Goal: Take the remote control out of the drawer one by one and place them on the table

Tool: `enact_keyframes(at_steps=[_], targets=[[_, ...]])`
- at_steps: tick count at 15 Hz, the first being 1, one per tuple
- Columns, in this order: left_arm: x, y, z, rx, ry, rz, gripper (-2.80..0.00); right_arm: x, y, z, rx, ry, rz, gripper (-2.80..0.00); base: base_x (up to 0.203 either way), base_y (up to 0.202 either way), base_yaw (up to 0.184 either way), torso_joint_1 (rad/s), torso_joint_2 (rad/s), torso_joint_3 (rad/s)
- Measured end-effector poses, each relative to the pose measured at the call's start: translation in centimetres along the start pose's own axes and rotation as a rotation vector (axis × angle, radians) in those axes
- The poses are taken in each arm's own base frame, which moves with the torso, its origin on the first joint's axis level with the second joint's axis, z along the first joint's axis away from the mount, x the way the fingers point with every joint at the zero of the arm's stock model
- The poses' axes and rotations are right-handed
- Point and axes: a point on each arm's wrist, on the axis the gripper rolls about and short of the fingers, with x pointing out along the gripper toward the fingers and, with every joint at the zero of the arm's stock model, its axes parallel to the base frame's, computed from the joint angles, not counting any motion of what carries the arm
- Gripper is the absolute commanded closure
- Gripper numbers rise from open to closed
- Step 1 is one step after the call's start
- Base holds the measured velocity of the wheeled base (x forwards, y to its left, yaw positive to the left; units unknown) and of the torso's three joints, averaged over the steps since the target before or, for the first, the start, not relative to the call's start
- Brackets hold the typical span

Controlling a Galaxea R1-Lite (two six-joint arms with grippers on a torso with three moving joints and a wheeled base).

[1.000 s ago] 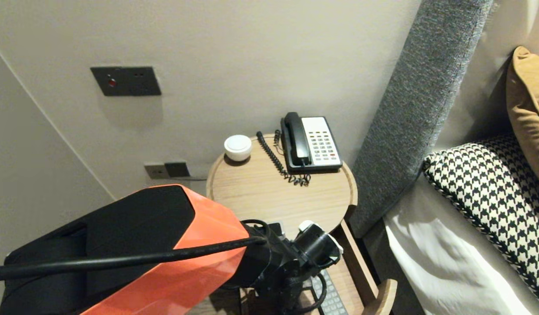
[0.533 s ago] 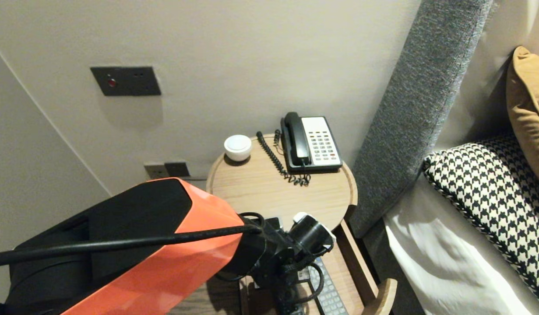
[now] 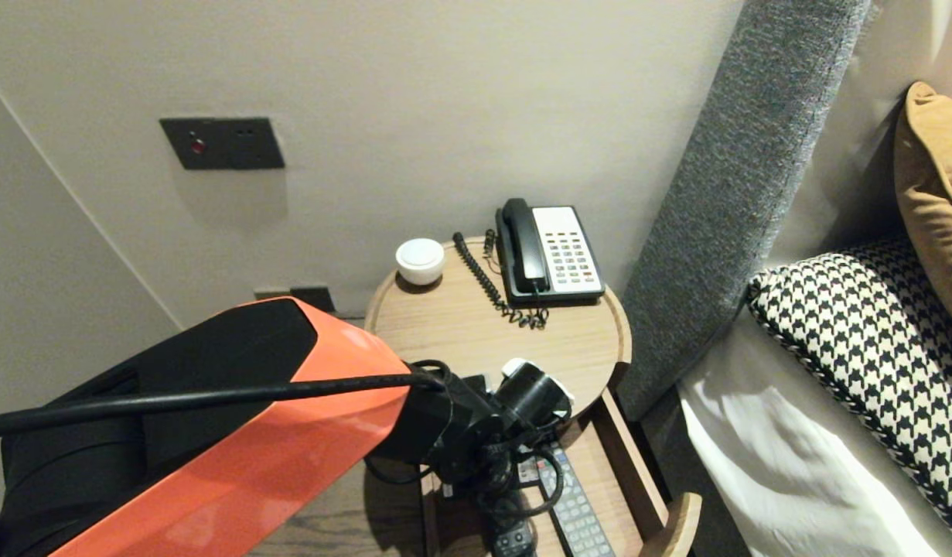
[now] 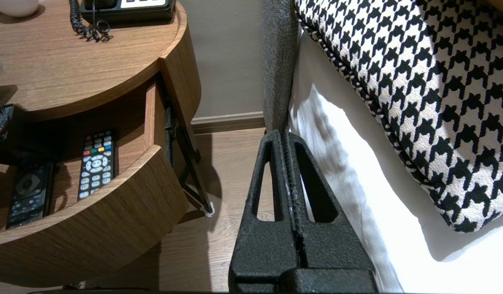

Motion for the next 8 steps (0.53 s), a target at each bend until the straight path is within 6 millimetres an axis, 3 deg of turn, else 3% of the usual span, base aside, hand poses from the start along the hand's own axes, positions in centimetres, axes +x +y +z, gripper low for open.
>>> enact_keyframes(at_steps=[8], targets=[[-1.2, 0.0, 1.1, 0.035, 0.002, -0.038, 0.00, 0.0, 0.0, 0.0, 0.000, 0.000, 0.000, 0.00, 0.000, 0.000, 0.000, 0.000, 0.00, 0.000]])
